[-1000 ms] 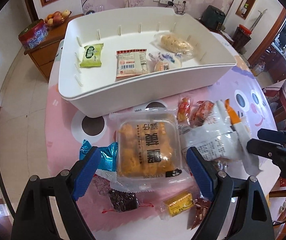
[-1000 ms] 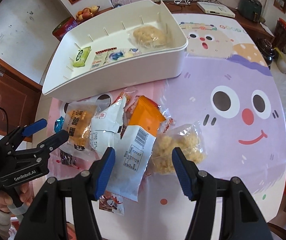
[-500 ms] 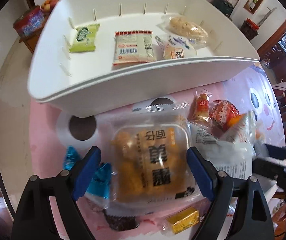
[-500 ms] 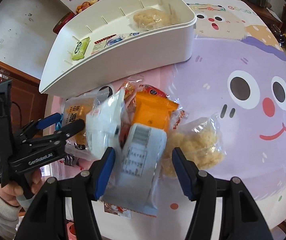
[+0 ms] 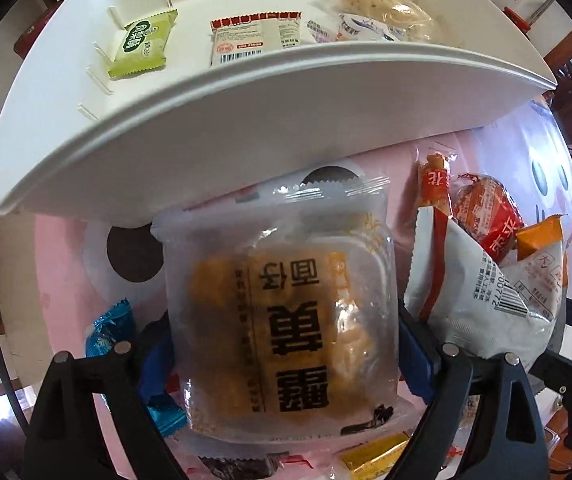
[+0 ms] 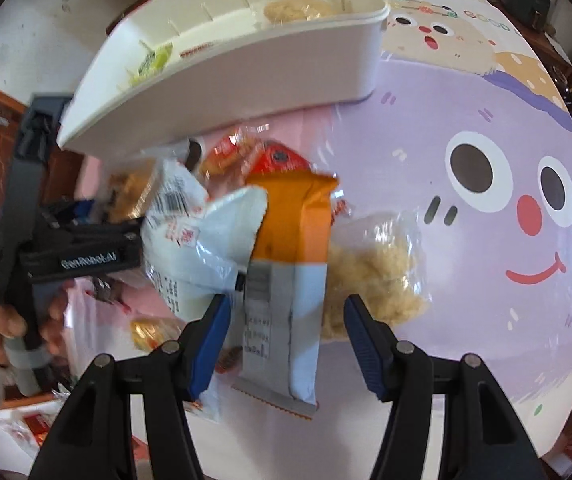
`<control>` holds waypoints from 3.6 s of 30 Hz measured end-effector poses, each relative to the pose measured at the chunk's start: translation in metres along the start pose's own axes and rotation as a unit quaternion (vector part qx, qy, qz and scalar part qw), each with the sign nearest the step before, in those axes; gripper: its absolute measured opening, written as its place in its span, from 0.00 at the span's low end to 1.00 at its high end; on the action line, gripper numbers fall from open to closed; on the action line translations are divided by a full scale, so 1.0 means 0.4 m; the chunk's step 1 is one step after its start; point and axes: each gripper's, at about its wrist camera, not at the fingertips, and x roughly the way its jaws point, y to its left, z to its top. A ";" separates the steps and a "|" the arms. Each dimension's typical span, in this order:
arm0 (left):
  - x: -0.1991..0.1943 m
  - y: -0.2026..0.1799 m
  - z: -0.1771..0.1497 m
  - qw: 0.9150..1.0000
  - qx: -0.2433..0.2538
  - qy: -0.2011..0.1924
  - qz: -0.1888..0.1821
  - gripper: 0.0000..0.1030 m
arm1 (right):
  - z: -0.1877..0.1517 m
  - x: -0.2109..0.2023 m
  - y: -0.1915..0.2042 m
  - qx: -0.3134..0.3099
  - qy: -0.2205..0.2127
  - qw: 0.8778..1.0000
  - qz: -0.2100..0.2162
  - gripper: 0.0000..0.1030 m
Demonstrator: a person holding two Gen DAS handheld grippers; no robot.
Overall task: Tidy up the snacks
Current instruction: 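Grasp the boxed cake pack with the left gripper while the right gripper grasps the orange-and-white bar, then carry both packs over the white tray and open both grippers to drop them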
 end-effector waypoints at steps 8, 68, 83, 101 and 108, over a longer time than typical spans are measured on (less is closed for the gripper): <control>-0.006 -0.002 -0.011 1.000 -0.009 -0.004 0.008 0.76 | -0.001 0.014 0.025 -0.025 -0.006 0.999 -0.044 0.56; -0.610 -0.007 0.108 0.968 -0.088 -0.237 -0.014 0.67 | 0.249 -0.470 0.125 -0.044 -0.245 0.967 0.061 0.37; -0.482 -0.014 0.252 0.971 -0.111 -0.211 0.022 0.67 | 0.417 -0.403 0.099 -0.033 -0.231 0.969 0.075 0.37; -0.372 -0.017 0.322 0.975 -0.107 -0.176 0.084 0.82 | 0.516 -0.288 0.092 -0.034 -0.177 0.982 0.054 0.39; -0.371 -0.005 0.320 0.973 -0.110 -0.180 0.098 0.90 | 0.509 -0.249 0.072 -0.023 -0.153 0.987 0.047 0.47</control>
